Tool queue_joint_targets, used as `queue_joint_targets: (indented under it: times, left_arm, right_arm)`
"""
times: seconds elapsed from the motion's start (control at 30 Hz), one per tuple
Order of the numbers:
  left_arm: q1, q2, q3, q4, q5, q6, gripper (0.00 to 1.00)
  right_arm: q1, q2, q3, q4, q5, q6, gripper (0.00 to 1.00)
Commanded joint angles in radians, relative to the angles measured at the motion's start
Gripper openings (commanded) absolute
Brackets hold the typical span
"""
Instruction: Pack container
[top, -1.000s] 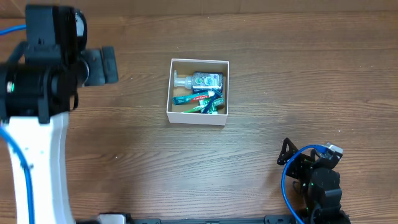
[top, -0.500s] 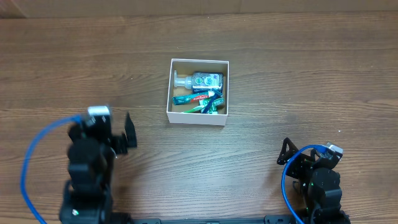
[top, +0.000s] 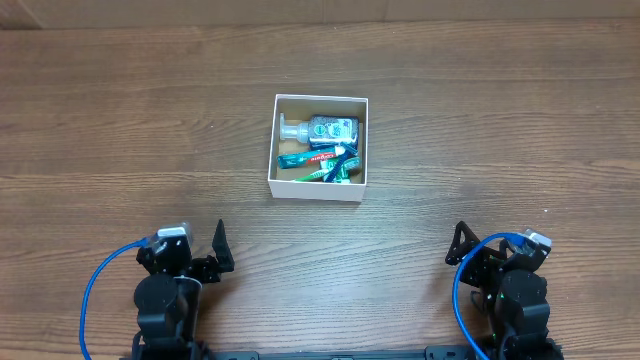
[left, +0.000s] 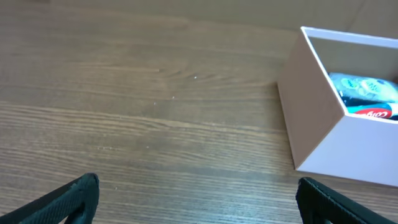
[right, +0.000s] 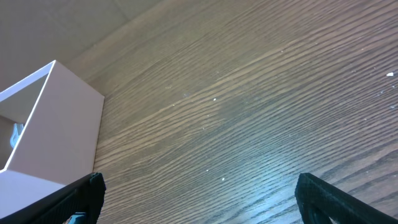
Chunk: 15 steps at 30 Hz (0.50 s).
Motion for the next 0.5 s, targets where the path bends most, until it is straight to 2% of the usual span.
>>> queue_joint_targets:
  times: [0.0, 0.07, 0.47]
  left_arm:
    - [0.006, -0.082, -0.005, 0.005, 0.019, -0.022, 1.00]
    - [0.006, -0.127, -0.005, 0.015, 0.019, -0.022, 1.00]
    - [0.006, -0.121, -0.009, 0.017, 0.019, -0.022, 1.00]
  right_arm:
    - [-0.002, -0.010, -0.016, 0.000, 0.011, -0.006, 1.00]
    - [-0.002, -0.010, -0.016, 0.000, 0.011, -0.006, 1.00]
    - [-0.002, -0.010, -0.016, 0.000, 0.011, -0.006, 1.00]
